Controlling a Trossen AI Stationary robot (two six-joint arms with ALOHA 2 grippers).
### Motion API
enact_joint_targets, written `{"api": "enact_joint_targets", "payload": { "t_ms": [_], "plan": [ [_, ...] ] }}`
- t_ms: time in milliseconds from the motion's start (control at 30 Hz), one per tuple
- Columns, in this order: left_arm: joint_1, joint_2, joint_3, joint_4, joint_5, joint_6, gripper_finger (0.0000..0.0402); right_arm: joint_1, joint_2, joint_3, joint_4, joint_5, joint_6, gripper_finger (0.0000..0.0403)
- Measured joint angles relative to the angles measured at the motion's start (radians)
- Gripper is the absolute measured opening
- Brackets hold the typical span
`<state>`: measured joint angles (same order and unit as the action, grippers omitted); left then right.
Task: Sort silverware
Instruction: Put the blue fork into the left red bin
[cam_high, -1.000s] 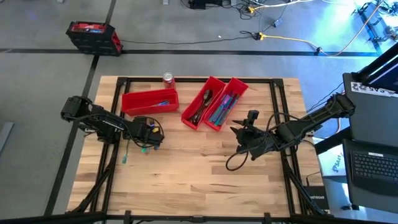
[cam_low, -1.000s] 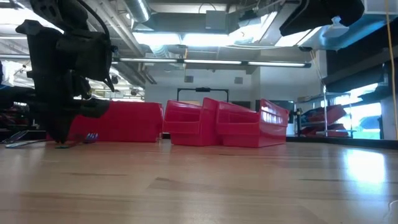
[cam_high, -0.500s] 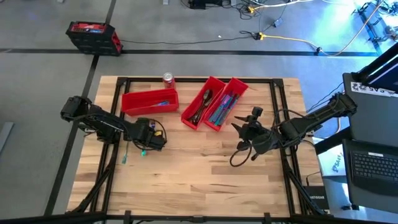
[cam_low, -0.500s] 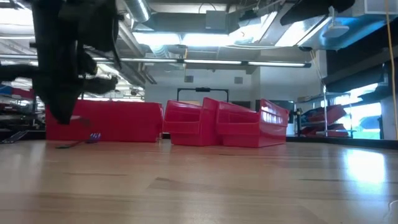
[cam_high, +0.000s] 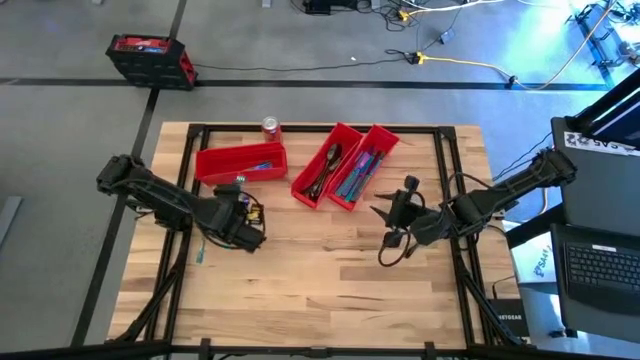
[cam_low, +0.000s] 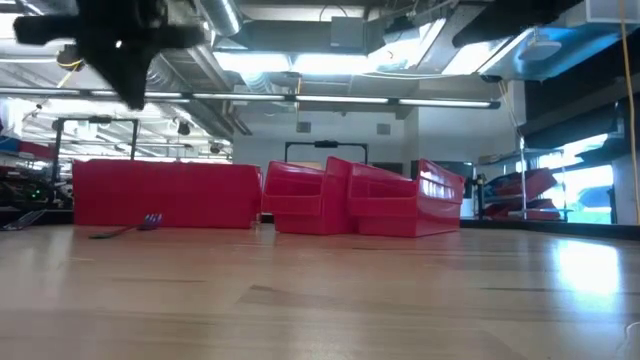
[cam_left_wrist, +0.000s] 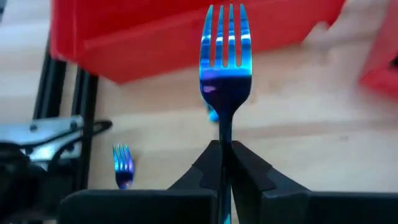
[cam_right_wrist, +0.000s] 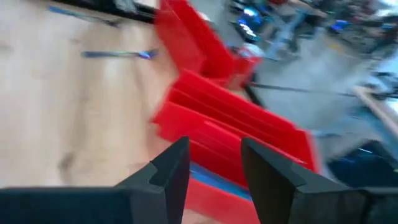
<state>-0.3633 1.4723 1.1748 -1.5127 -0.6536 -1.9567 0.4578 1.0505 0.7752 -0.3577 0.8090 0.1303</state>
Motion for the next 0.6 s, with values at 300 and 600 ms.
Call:
{"api": "enact_joint_targets", "payload": {
  "t_ms": [300, 600],
  "plan": [
    [-0.041, 0.0, 0.118, 0.004, -0.425, -0.001, 0.0001, -0.04, -0.128, -0.298, 0.699, -0.185, 0.164, 0.0129],
    [-0.096, -0.028, 0.141, 0.002, -0.902, -0.12, 0.0001, -0.149, -0.026, -0.32, 0.89, -0.507, 0.412, 0.0129]
  ]
}}
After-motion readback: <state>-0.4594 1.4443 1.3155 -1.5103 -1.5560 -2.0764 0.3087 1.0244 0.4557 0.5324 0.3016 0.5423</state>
